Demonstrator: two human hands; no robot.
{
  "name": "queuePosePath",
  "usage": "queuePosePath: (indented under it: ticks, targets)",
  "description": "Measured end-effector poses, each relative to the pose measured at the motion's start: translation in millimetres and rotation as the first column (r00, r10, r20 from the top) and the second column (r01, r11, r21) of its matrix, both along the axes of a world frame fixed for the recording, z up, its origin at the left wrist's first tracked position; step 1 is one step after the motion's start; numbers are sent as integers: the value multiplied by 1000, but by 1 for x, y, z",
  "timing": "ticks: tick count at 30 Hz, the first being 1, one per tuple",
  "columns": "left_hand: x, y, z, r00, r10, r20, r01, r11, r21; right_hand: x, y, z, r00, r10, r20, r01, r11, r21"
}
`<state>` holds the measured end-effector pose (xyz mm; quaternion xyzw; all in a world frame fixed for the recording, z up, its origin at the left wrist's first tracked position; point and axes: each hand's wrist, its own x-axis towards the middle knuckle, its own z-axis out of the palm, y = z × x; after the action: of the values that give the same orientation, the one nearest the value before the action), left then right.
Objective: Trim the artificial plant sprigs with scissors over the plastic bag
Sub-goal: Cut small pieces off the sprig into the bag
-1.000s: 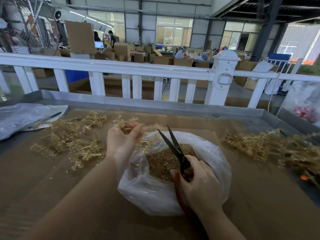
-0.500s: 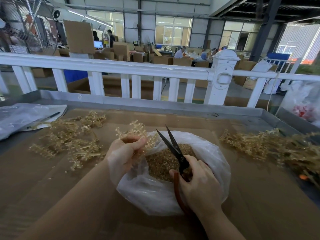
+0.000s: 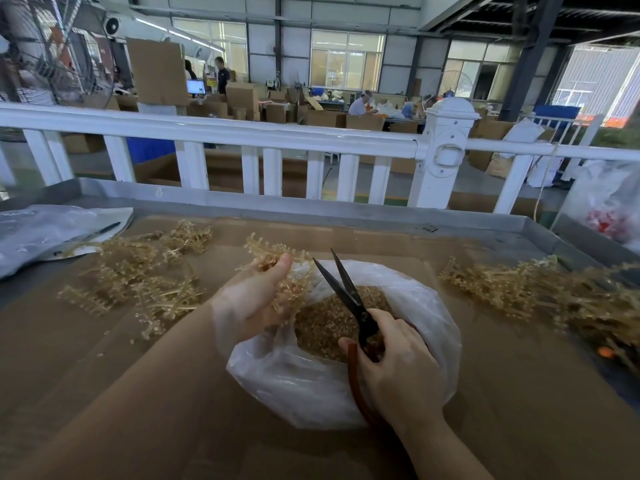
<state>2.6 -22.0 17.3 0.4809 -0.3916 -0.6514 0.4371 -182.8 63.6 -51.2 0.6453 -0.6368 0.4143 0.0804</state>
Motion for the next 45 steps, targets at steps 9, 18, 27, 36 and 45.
queuePosePath:
  ticks: [9, 18, 27, 36, 45]
  targets:
    - [9, 1, -3, 993, 102, 65, -92, 985, -147, 0, 0, 1, 1000, 7, 5, -7, 1000, -4]
    - [5, 4, -4, 982, 147, 117, -122, 973, -195, 0, -2, -3, 1000, 0, -6, -1, 1000, -11]
    - [5, 8, -8, 695, 17, 719, 285, 911, -297, -1, -4, -5, 999, -28, -26, 27, 999, -27]
    - [1, 8, 4, 953, 194, 234, -145, 966, -213, 0, -2, -2, 1000, -6, 15, 7, 998, -69]
    - [5, 8, 13, 995, 57, 76, -51, 996, -79, -1, -2, -3, 1000, 0, 25, 2, 997, -76]
